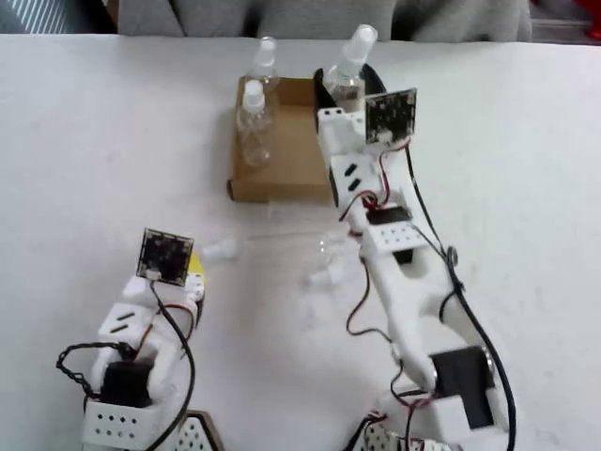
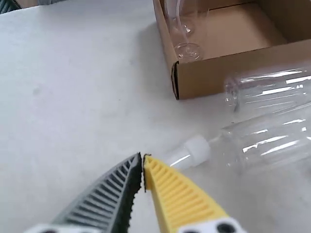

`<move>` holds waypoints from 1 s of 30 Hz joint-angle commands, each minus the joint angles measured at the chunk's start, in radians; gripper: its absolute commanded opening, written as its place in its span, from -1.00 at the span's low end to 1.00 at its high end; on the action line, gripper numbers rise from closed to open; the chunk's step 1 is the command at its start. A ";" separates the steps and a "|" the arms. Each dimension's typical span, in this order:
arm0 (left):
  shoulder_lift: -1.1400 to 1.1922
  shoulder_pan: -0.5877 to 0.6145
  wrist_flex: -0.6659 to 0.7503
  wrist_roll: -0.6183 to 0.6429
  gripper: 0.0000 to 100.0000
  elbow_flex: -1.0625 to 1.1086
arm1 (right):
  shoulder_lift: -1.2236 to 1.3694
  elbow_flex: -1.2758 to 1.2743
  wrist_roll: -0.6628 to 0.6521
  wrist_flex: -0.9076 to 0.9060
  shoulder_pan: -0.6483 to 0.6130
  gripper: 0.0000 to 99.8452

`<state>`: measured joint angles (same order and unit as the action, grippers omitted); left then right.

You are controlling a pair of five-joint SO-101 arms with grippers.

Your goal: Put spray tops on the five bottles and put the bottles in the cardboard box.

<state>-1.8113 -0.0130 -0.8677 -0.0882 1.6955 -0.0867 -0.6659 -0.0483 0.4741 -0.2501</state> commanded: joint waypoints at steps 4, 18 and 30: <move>-0.012 0.007 -0.003 -0.008 -0.95 -0.003 | 0.143 0.203 -0.008 0.025 0.013 -0.96; -0.012 0.005 0.003 -0.008 -0.95 -0.003 | 0.516 0.569 -0.008 0.022 0.035 -0.96; -0.012 0.005 0.025 -0.008 -0.95 -0.003 | 0.837 0.878 -0.012 0.019 0.070 -0.96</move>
<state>-1.8113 -0.0130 -0.8677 -0.0882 1.6955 0.7434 0.1151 -0.0499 0.4741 -0.1933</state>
